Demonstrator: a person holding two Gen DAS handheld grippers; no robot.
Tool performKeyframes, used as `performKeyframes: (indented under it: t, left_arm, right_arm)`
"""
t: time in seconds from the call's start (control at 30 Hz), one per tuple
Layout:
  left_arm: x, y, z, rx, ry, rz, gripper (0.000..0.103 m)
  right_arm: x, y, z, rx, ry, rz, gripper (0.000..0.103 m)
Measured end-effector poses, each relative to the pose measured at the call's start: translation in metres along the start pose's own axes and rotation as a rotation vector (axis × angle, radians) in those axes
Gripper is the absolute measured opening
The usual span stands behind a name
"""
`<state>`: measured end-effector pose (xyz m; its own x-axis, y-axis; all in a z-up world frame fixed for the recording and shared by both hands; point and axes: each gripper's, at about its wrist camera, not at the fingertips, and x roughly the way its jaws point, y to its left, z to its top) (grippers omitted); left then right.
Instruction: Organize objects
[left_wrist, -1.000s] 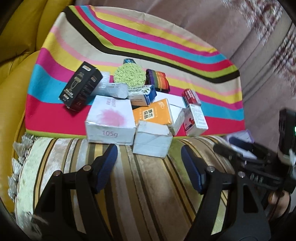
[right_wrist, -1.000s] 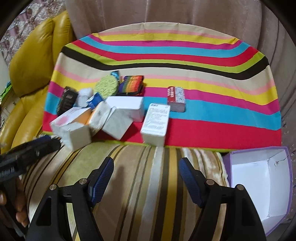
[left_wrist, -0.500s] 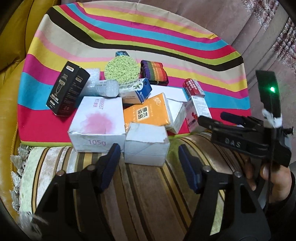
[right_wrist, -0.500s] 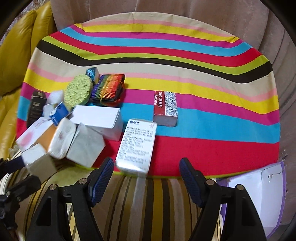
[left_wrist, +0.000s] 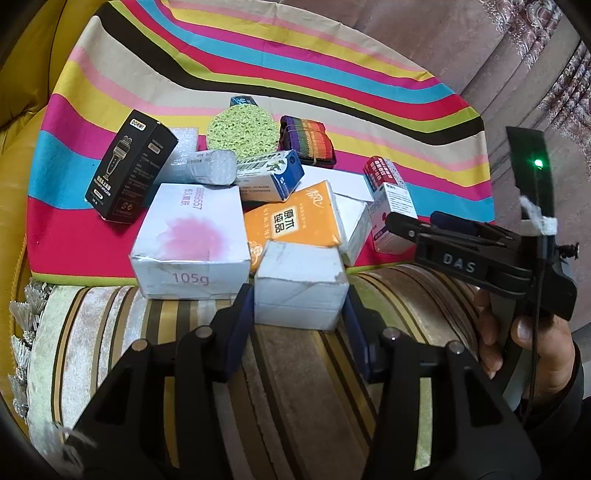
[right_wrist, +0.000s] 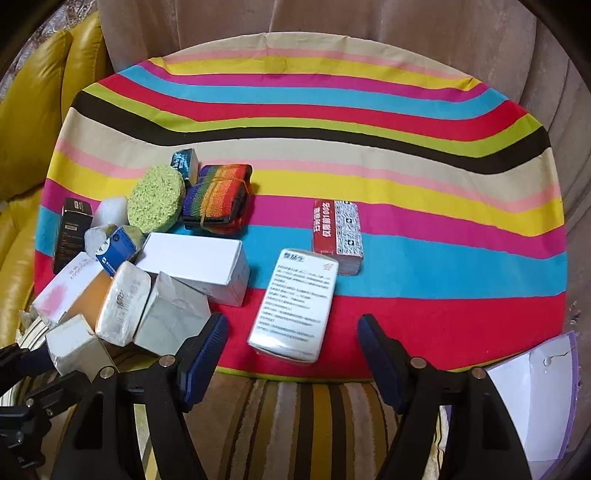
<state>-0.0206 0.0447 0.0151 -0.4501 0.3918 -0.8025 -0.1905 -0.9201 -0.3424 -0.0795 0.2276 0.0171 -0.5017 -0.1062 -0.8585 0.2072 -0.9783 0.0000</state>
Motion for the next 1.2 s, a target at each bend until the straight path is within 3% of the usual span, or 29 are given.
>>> performKeyframes:
  t: [0.2, 0.27, 0.33, 0.87, 1.2]
  left_arm:
    - [-0.001, 0.000, -0.001, 0.000, -0.010, -0.006, 0.052]
    - [-0.002, -0.001, -0.001, 0.004, -0.015, -0.006, 0.052]
    - [-0.004, -0.003, -0.001, 0.012, -0.026, -0.005, 0.052]
    - [-0.006, -0.035, 0.001, 0.049, -0.048, -0.034, 0.052]
    - [0.002, -0.062, 0.008, 0.081, -0.035, -0.045, 0.052]
  right_arm:
    - [0.014, -0.002, 0.008, 0.032, 0.028, -0.032, 0.072]
    - [0.017, -0.003, 0.008, 0.038, 0.035, -0.042, 0.063]
    - [0.023, -0.004, 0.007, 0.042, 0.055, -0.029, 0.041]
    - [-0.016, -0.028, -0.015, 0.135, -0.033, 0.062, 0.041]
    - [-0.046, -0.062, -0.040, 0.216, -0.077, 0.042, 0.041]
